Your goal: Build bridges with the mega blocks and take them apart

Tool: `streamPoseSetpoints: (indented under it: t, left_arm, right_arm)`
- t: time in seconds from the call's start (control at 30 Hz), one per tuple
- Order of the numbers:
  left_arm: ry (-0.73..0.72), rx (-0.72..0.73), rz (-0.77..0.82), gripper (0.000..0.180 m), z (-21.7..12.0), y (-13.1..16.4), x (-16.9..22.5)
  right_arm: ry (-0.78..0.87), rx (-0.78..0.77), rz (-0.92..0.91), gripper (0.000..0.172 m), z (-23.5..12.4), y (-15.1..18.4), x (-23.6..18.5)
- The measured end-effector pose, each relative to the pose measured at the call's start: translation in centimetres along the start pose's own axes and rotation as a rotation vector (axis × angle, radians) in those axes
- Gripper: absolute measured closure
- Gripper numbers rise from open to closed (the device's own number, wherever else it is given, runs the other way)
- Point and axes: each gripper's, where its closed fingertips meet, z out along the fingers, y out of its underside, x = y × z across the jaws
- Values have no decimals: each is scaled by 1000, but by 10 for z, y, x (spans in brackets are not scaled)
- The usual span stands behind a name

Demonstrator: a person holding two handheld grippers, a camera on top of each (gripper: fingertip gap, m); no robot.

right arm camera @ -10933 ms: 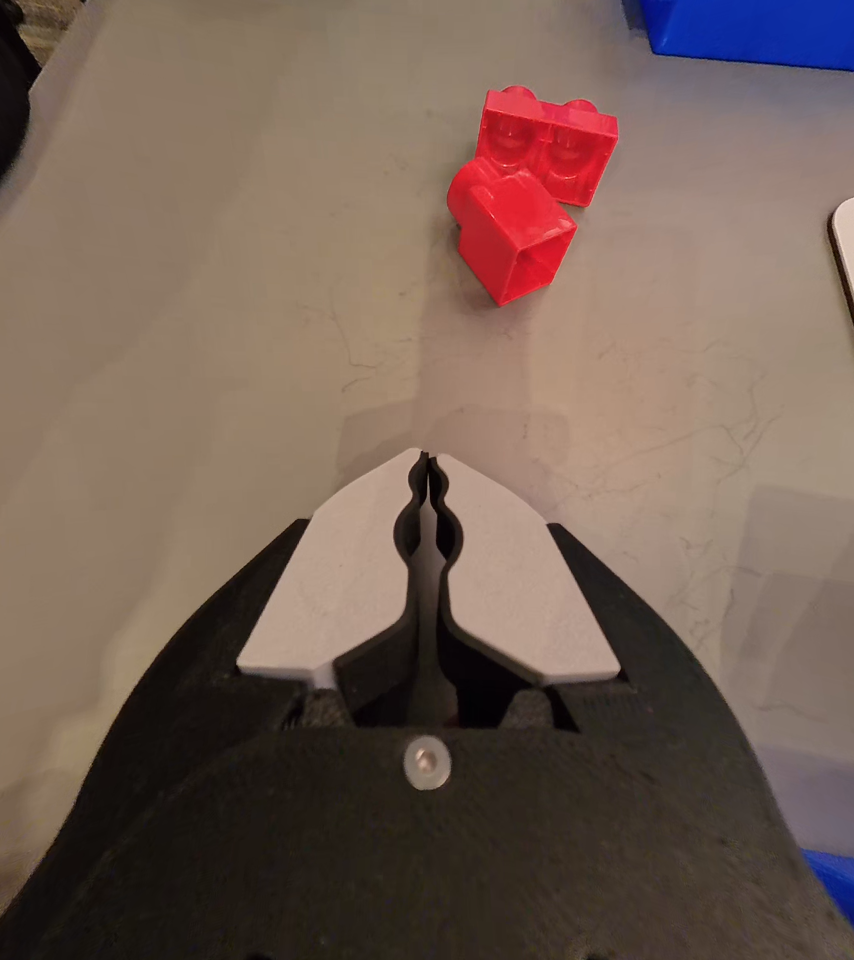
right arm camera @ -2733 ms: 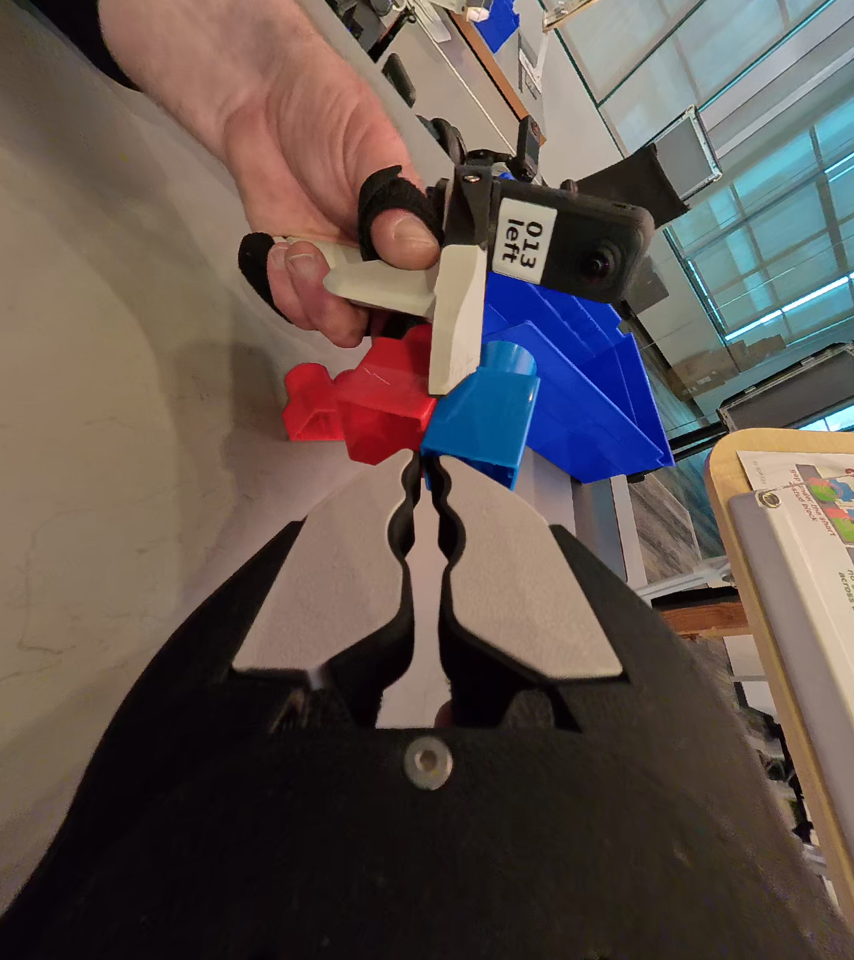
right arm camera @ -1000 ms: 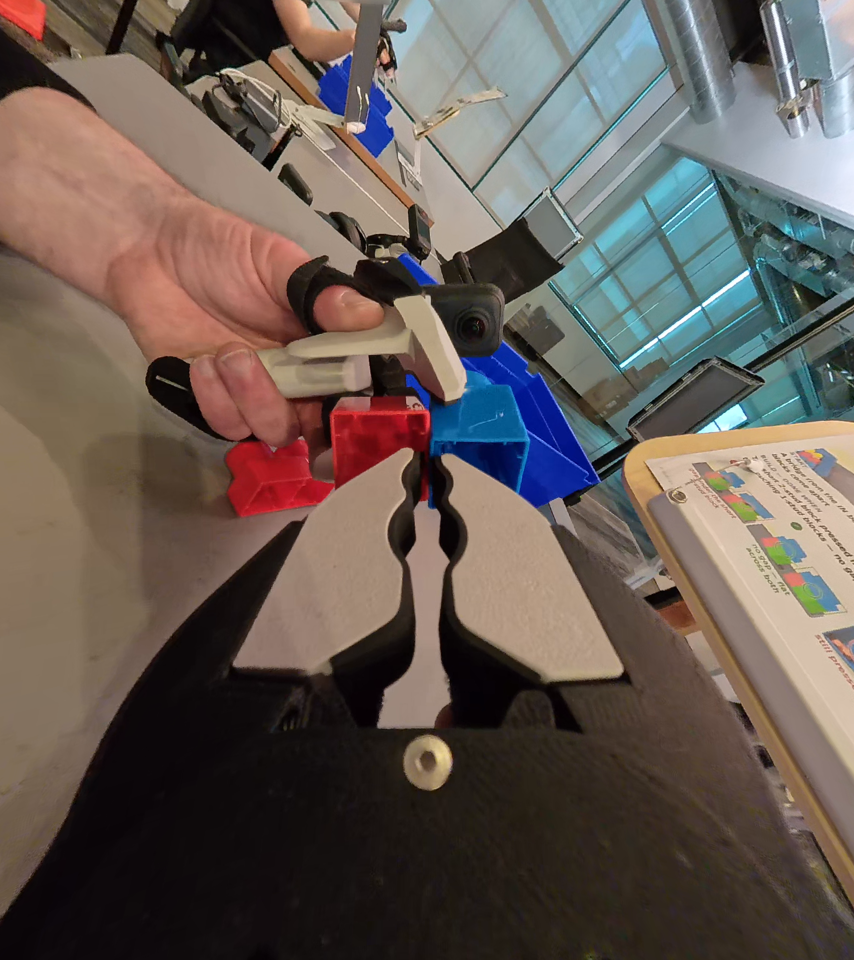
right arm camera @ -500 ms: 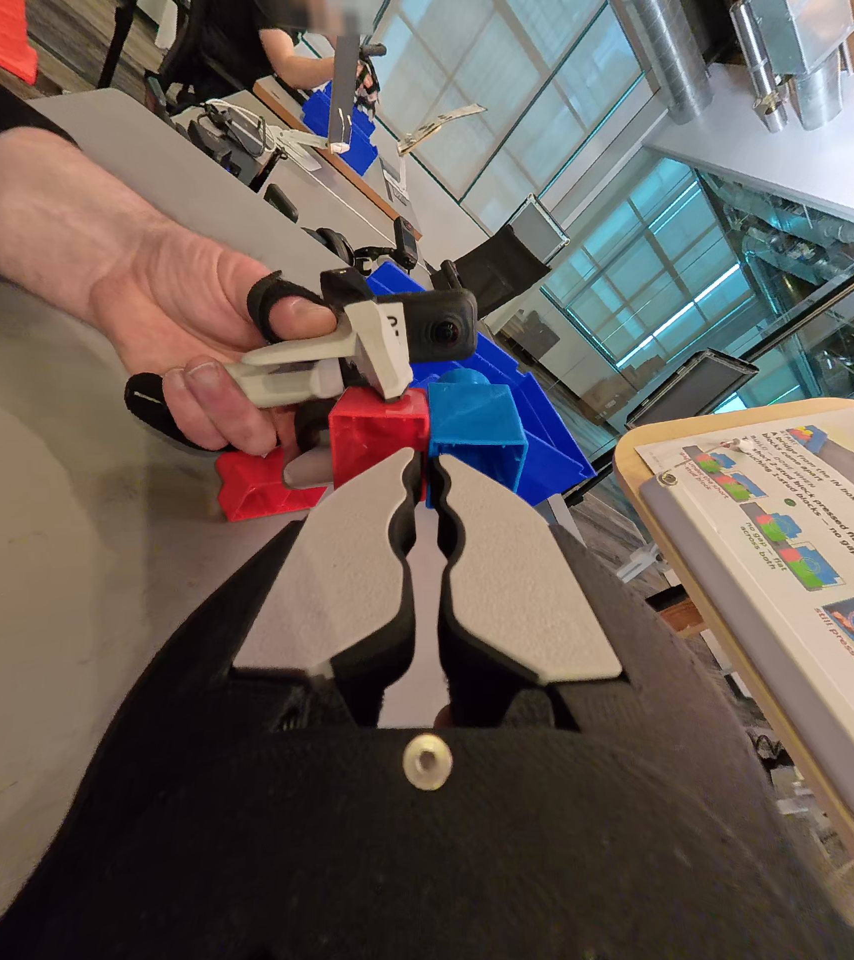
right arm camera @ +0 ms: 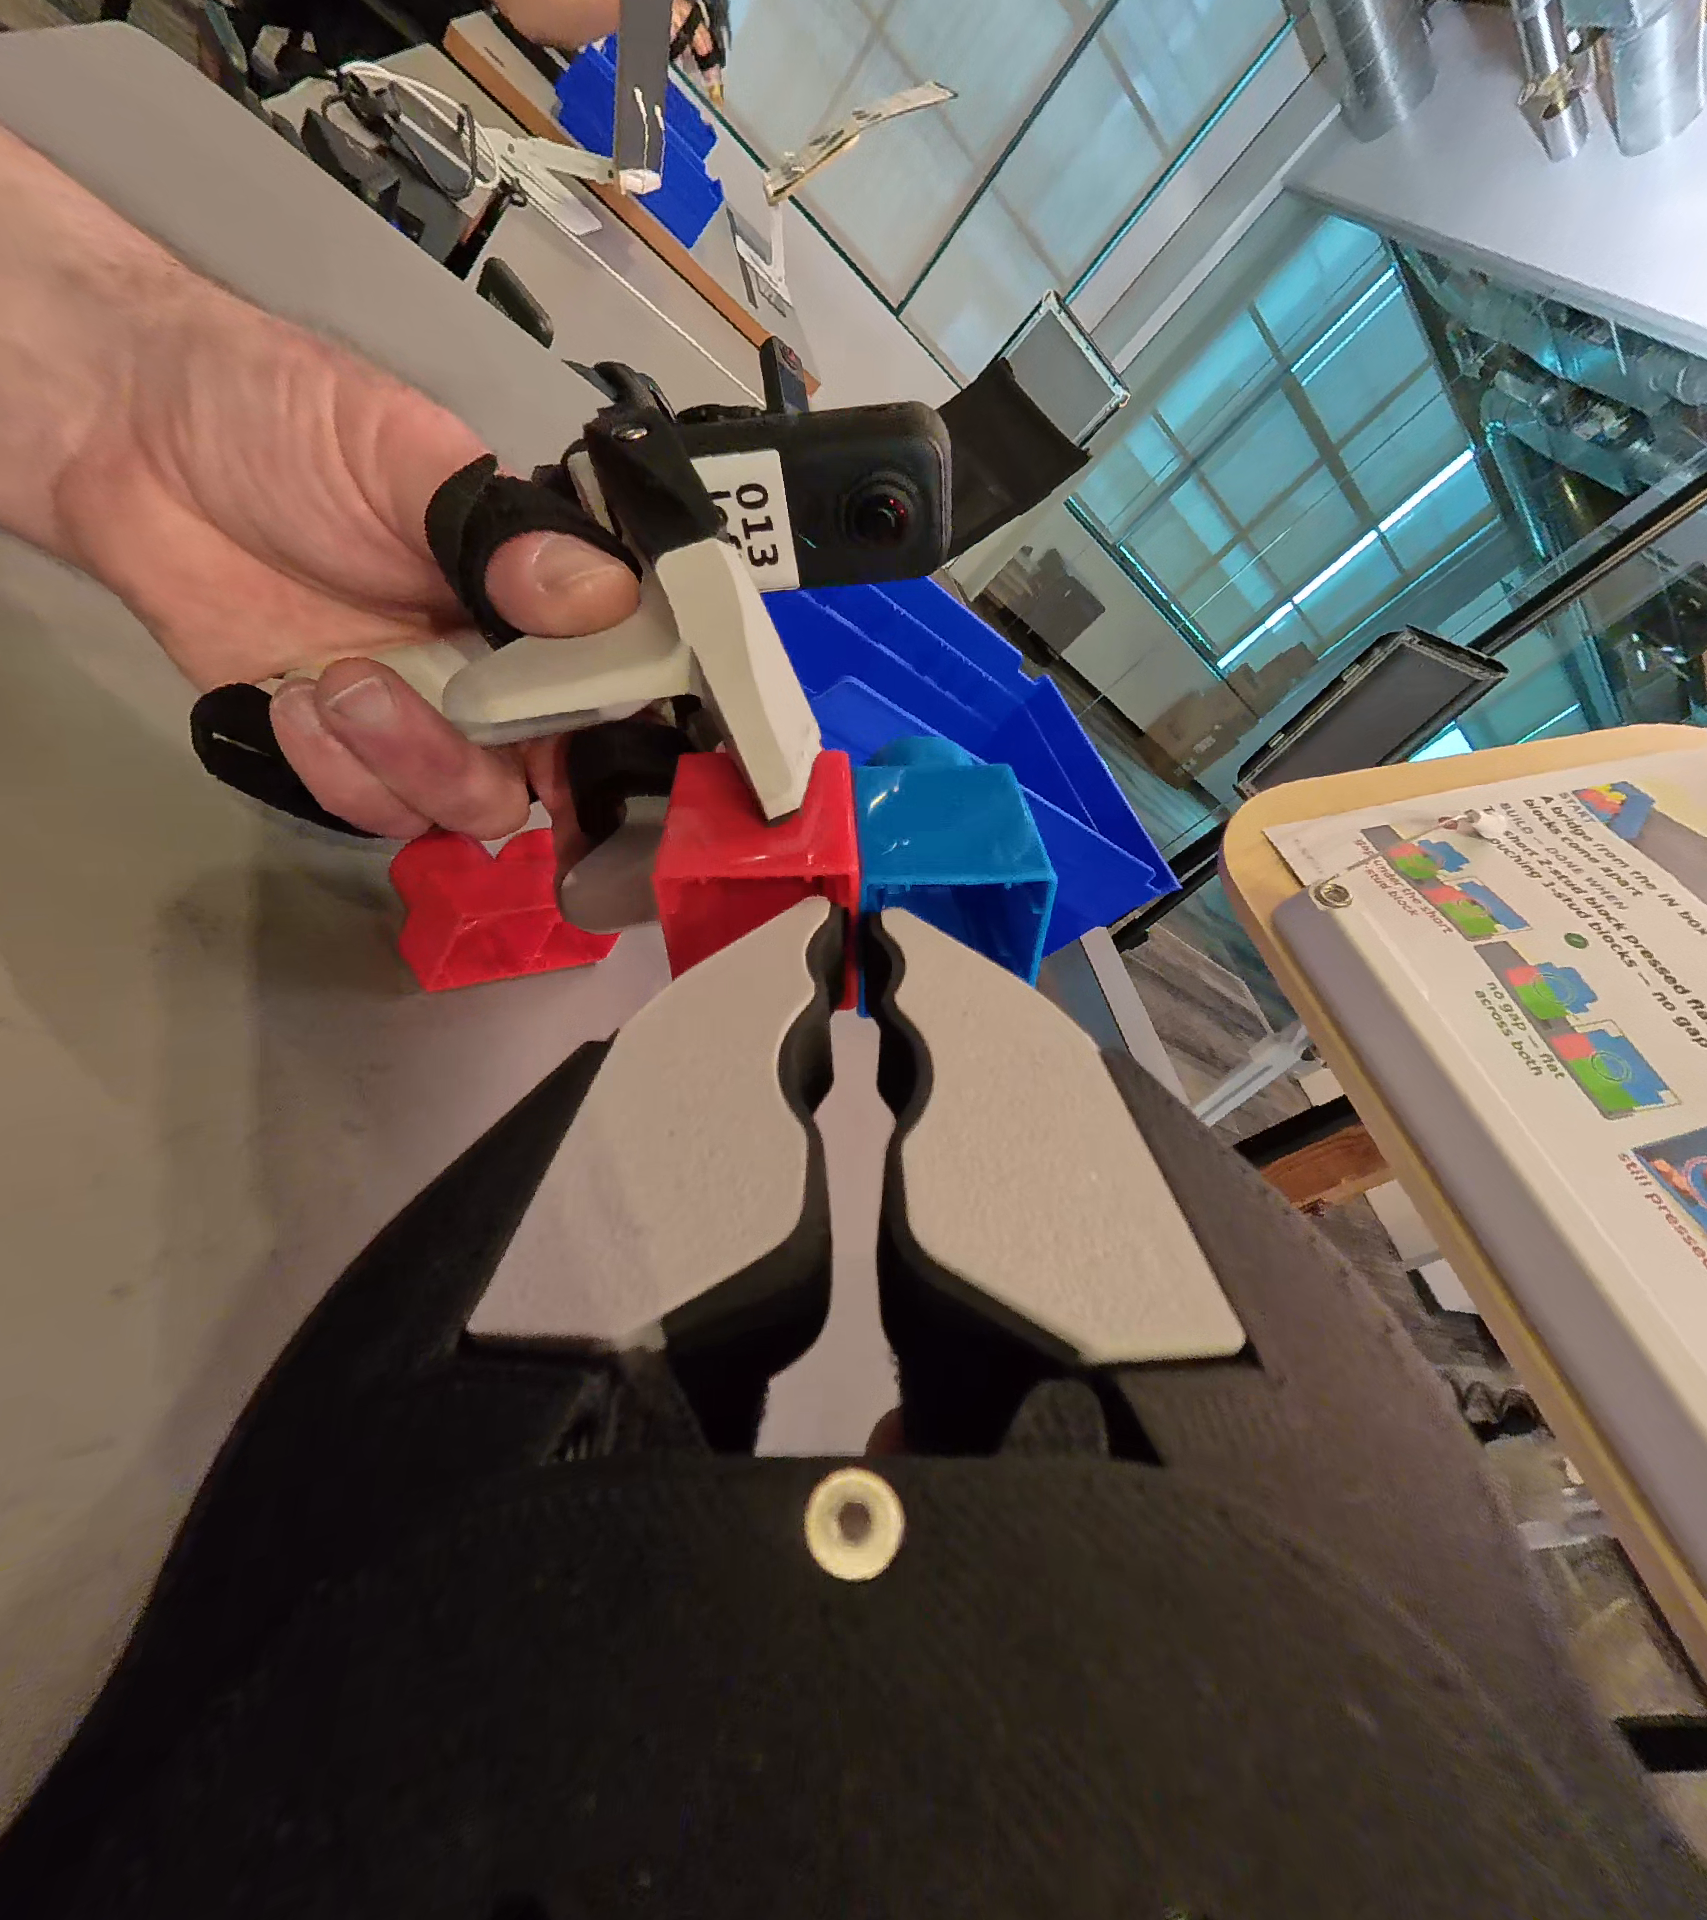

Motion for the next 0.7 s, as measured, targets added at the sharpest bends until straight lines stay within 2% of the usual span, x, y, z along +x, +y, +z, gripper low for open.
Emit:
streamPoseSetpoints:
  t: [0.13,0.27,0.53,0.7]
  left_arm:
    - [28,7,-33,144,-1,-2,1]
    - [-35,-31,35,124,-12,-8,3]
    - [-606,-541,584,92,-84,28,-37]
    - [-766,-769,601,79,-109,64,-73]
  right_arm:
    - [5,2,-17,169,0,0,0]
    - [32,2,0,169,-4,2,7]
    - [8,-28,46,169,-12,22,3]
    - [-11,-36,51,169,-10,23,-2]
